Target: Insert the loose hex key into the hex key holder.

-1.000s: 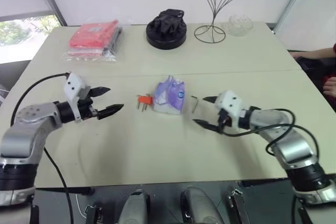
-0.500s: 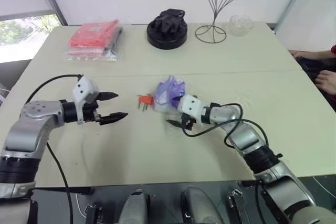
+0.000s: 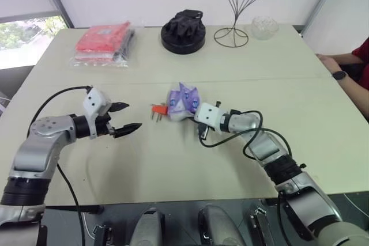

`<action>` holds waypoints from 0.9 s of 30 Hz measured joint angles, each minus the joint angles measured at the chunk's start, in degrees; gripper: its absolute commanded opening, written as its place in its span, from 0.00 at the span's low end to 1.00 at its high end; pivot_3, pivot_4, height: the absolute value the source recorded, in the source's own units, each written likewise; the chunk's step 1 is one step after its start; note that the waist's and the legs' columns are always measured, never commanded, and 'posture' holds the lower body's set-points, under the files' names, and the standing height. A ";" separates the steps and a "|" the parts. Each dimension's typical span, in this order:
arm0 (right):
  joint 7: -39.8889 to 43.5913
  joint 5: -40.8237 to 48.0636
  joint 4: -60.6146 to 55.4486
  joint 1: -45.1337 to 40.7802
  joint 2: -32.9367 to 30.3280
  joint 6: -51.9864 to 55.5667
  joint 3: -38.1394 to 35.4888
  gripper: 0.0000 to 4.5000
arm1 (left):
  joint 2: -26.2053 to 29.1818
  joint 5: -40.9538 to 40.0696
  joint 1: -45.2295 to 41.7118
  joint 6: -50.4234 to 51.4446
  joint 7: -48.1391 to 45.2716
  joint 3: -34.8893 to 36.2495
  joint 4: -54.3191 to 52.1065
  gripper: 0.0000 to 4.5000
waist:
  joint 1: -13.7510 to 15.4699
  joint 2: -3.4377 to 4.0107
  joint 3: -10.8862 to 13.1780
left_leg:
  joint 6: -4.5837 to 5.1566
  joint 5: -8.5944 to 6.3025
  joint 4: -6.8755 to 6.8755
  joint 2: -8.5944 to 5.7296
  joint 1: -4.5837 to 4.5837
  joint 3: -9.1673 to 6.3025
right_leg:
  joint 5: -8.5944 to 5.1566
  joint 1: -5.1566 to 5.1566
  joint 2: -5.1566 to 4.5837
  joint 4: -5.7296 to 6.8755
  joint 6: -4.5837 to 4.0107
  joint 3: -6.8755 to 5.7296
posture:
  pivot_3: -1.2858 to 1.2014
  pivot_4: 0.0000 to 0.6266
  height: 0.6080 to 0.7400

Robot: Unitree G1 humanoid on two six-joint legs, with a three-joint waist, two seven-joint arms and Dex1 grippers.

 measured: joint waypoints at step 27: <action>-19.65 -12.97 18.80 -6.72 -17.45 15.23 -12.88 0.99 | -5.99 0.65 -0.72 0.09 2.68 -1.92 -0.23 1.00 | -1.32 0.03 0.01 | 0.00 0.00 -0.04 -0.01 0.02 0.12 | 0.00 -0.05 0.00 0.04 0.00 0.10 | 0.52 0.24 1.00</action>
